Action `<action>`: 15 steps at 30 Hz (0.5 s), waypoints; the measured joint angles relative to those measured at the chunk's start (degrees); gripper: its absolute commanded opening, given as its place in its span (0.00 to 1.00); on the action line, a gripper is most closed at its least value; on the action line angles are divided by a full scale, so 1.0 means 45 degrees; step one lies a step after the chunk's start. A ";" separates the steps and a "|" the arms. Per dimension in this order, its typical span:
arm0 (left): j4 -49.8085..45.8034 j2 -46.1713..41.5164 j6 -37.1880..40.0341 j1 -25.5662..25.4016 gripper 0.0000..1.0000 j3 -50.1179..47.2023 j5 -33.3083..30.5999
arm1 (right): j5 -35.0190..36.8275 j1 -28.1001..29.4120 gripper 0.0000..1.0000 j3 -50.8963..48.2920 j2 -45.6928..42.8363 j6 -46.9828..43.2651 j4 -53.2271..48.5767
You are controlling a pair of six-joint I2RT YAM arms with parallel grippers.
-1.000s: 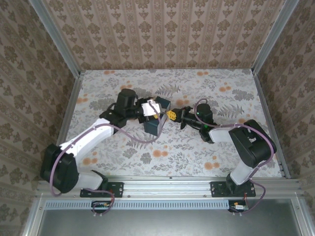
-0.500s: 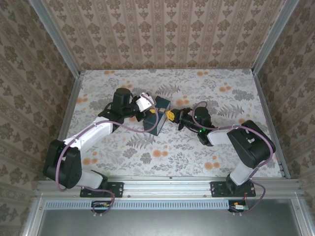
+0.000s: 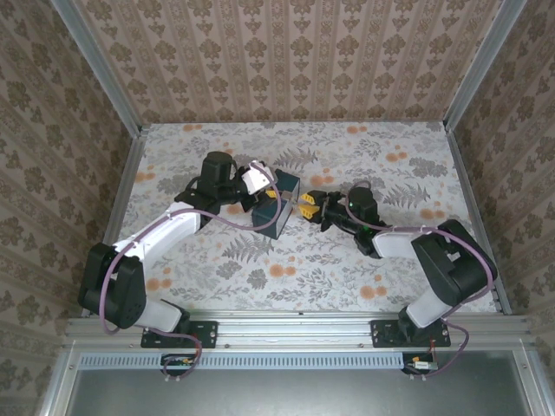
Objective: Unlock a padlock with a key
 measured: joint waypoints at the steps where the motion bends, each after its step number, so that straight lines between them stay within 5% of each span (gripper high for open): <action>1: -0.0039 0.0000 0.0000 0.0000 0.52 0.0019 0.0024 | -0.0199 -0.0126 0.32 0.0053 -0.0185 -0.0136 -0.0423; 6: -0.0058 0.0000 -0.0015 0.0019 0.52 0.0058 0.0044 | -0.1579 -0.1472 0.27 0.1316 -0.1137 -0.3623 -0.4595; 10: -0.0029 -0.0005 -0.0165 0.0117 0.52 0.0058 0.0073 | -0.1481 -0.2195 0.29 0.4954 -0.1277 -1.1132 -1.0749; 15: 0.0364 -0.0005 -0.0937 0.0457 0.52 0.0058 -0.0228 | -0.0928 -0.1515 0.34 0.5736 -0.2623 -1.9613 -1.2881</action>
